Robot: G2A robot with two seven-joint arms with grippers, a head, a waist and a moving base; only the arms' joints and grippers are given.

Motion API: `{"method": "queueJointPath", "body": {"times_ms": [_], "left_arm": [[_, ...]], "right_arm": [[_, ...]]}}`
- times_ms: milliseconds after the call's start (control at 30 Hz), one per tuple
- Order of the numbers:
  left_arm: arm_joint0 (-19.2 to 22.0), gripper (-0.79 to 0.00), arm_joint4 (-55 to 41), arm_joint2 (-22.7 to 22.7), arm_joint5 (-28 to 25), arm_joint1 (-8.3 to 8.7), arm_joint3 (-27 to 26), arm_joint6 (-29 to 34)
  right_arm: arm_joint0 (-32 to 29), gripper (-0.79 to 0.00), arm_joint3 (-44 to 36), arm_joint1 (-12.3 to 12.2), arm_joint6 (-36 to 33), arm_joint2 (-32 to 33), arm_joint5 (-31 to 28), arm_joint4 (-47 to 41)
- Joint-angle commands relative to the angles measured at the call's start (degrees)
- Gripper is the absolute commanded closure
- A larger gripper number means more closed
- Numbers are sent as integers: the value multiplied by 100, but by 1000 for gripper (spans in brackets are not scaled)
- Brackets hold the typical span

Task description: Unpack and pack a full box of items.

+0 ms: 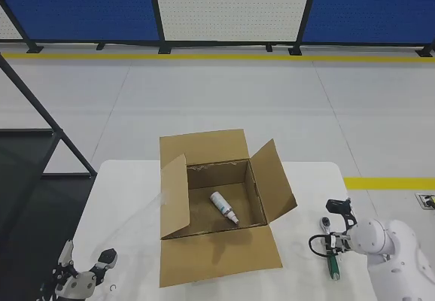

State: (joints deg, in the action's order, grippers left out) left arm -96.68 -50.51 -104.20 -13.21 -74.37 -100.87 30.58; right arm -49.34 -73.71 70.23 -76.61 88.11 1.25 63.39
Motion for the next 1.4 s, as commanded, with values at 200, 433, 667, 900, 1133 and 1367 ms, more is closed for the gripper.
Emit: {"method": "queueJointPath", "body": {"times_ms": [200, 433, 667, 900, 1133, 1367], "left_arm": [[0, -785, 0, 0, 0, 0, 0, 0], [0, -785, 0, 0, 0, 0, 0, 0], [0, -785, 0, 0, 0, 0, 0, 0], [0, -785, 0, 0, 0, 0, 0, 0], [0, -785, 0, 0, 0, 0, 0, 0], [0, -785, 0, 0, 0, 0, 0, 0]], "right_arm": [[8, -311, 56, -40, -79, -58, -35, -89], [87, -135, 192, -62, -40, -161, -39, -132], [122, 0, 198, -98, 11, -160, 5, -194], [-123, 0, -401, -198, 72, 316, -117, -656], [-574, 0, -1743, -306, 68, 965, -373, -1472], [-1133, 0, -3421, -329, 369, 1107, -273, -2192]]}}
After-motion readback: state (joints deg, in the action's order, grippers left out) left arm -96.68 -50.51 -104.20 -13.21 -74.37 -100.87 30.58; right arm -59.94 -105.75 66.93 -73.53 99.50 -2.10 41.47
